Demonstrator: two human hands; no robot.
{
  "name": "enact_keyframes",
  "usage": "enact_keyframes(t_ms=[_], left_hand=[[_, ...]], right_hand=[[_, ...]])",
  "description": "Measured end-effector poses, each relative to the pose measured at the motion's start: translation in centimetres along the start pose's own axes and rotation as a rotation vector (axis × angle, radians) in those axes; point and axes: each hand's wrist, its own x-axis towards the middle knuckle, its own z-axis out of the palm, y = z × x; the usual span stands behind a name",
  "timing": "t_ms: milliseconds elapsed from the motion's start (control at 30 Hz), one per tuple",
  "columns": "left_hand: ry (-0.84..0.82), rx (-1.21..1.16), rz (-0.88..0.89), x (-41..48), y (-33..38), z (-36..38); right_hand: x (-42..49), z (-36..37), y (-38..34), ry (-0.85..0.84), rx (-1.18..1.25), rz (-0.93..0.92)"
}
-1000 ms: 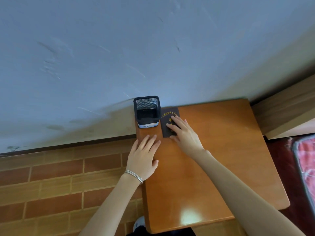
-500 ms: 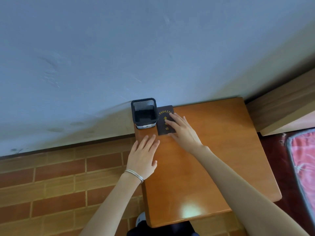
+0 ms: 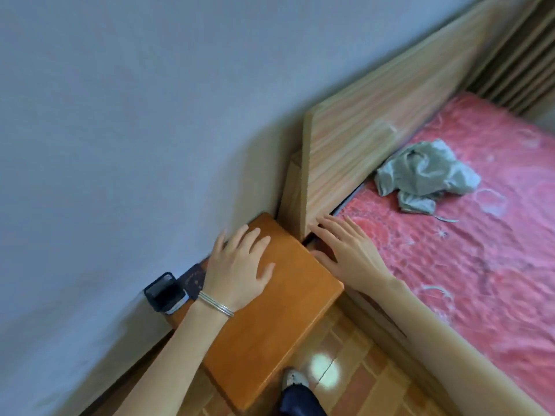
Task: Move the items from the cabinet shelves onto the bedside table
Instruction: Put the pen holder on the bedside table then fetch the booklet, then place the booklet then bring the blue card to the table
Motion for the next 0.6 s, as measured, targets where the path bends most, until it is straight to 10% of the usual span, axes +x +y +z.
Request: enact_keyframes(t_ms=[300,600], left_hand=[[0.036,-0.095,0.763,0.9,21.1,-7.5],[-0.036,-0.245,1.488,-13.2,42.0,-9.0]], right_hand=[[-26.0,-10.7,-1.6,0.240,-0.101,0.657],[-52.5,-11.5,-17.0,0.094,-0.162,1.418]])
